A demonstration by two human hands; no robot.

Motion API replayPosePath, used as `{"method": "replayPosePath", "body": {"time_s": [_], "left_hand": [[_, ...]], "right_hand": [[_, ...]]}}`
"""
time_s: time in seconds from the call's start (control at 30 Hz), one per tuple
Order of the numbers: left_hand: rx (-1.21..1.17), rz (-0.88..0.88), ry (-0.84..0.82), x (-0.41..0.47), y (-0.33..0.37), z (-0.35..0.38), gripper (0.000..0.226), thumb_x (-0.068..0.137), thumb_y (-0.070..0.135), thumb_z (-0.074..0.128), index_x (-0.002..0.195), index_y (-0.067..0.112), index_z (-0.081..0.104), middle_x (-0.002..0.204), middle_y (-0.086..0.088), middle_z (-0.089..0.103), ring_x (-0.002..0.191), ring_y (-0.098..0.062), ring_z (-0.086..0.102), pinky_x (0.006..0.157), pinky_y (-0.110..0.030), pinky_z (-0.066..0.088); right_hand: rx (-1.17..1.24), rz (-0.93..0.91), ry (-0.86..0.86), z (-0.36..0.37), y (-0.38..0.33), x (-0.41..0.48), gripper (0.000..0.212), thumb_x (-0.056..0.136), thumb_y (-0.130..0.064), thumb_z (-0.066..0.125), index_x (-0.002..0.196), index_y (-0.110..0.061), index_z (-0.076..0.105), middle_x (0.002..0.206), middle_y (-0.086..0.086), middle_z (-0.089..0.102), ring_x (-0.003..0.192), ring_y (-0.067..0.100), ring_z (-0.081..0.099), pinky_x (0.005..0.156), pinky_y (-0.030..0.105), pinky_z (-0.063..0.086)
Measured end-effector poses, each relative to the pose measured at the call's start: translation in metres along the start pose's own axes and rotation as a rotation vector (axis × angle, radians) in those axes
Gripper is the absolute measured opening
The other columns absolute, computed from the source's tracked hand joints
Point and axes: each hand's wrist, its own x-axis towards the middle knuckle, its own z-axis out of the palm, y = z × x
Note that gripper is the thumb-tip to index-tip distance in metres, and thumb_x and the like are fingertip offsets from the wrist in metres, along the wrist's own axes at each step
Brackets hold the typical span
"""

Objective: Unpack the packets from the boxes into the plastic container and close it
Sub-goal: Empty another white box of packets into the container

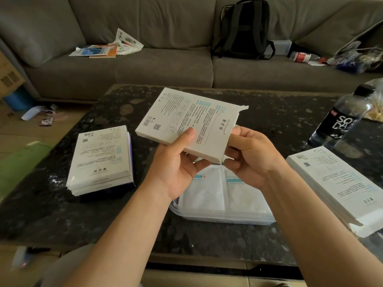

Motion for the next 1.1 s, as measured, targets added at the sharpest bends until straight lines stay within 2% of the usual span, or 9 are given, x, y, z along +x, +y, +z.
{"method": "replayPosePath", "body": {"time_s": [0.1,0.17,0.23,0.3,0.37,0.47,0.6,0.73,1.1], "left_hand": [[-0.026,-0.009,0.023,0.000,-0.002,0.000,0.063,0.087,0.025,0.071,0.147,0.028,0.052,0.135,-0.016,0.067,0.124,-0.034,0.067,0.084,-0.048,0.061],[-0.036,-0.018,0.029,0.000,-0.002,0.000,0.063,0.087,0.026,0.071,0.147,0.028,0.052,0.136,-0.017,0.066,0.125,-0.035,0.066,0.083,-0.047,0.062],[-0.053,-0.018,0.031,0.000,-0.001,0.000,0.064,0.087,0.025,0.071,0.147,0.028,0.052,0.135,-0.017,0.067,0.123,-0.035,0.067,0.082,-0.046,0.062],[-0.081,-0.009,0.036,-0.001,-0.001,0.001,0.061,0.088,0.023,0.071,0.146,0.027,0.053,0.131,-0.015,0.070,0.117,-0.031,0.071,0.079,-0.044,0.062],[-0.099,0.002,0.039,-0.001,0.000,0.001,0.054,0.092,0.020,0.071,0.143,0.026,0.055,0.128,-0.013,0.072,0.113,-0.028,0.073,0.078,-0.042,0.063],[-0.112,0.011,0.073,-0.001,0.002,0.001,0.051,0.088,0.021,0.067,0.138,0.027,0.058,0.127,-0.012,0.073,0.113,-0.028,0.073,0.078,-0.042,0.064],[-0.099,0.028,0.122,0.001,0.003,0.000,0.055,0.085,0.021,0.069,0.138,0.026,0.058,0.128,-0.012,0.073,0.117,-0.030,0.072,0.078,-0.044,0.064],[-0.091,0.041,0.144,0.001,0.002,-0.001,0.057,0.084,0.021,0.070,0.139,0.026,0.057,0.127,-0.012,0.073,0.118,-0.030,0.071,0.077,-0.043,0.063],[-0.076,0.001,0.095,0.000,0.000,0.000,0.055,0.085,0.023,0.069,0.138,0.028,0.058,0.124,-0.011,0.074,0.112,-0.028,0.074,0.079,-0.047,0.063]], "right_hand": [[0.055,-0.017,-0.026,0.004,0.001,-0.001,0.034,0.097,0.001,0.054,0.067,-0.010,0.067,0.114,0.020,0.072,0.069,0.020,0.040,0.043,0.020,0.032],[0.061,-0.030,-0.029,0.005,0.002,-0.002,0.030,0.098,-0.001,0.053,0.072,-0.006,0.067,0.114,0.019,0.073,0.080,0.028,0.044,0.045,0.020,0.039],[0.082,-0.035,-0.018,0.006,0.001,-0.002,0.018,0.100,-0.003,0.051,0.089,0.003,0.065,0.112,0.017,0.074,0.088,0.037,0.051,0.049,0.022,0.045],[0.125,-0.036,-0.016,0.007,0.001,-0.003,0.022,0.100,-0.007,0.051,0.112,0.007,0.063,0.112,0.016,0.074,0.102,0.045,0.064,0.055,0.025,0.049],[0.186,-0.026,-0.007,0.006,0.001,-0.003,0.027,0.099,-0.012,0.052,0.121,-0.004,0.065,0.115,0.014,0.074,0.112,0.037,0.068,0.058,0.025,0.053],[0.205,-0.029,0.026,0.007,-0.002,-0.006,0.028,0.099,-0.013,0.055,0.124,-0.006,0.063,0.114,0.014,0.074,0.107,0.034,0.071,0.061,0.029,0.058],[0.106,-0.075,0.138,0.007,-0.008,-0.010,0.006,0.099,-0.009,0.057,0.099,-0.004,0.058,0.103,0.012,0.077,0.092,0.030,0.076,0.065,0.034,0.062],[0.088,-0.095,0.213,0.010,-0.009,-0.012,0.021,0.099,-0.007,0.057,0.080,-0.009,0.049,0.101,0.011,0.077,0.088,0.028,0.077,0.066,0.036,0.062],[-0.093,-0.048,0.307,0.007,-0.017,-0.008,0.010,0.089,-0.008,0.073,0.096,-0.003,0.068,0.097,0.005,0.078,0.088,0.025,0.076,0.071,0.039,0.064]]}}
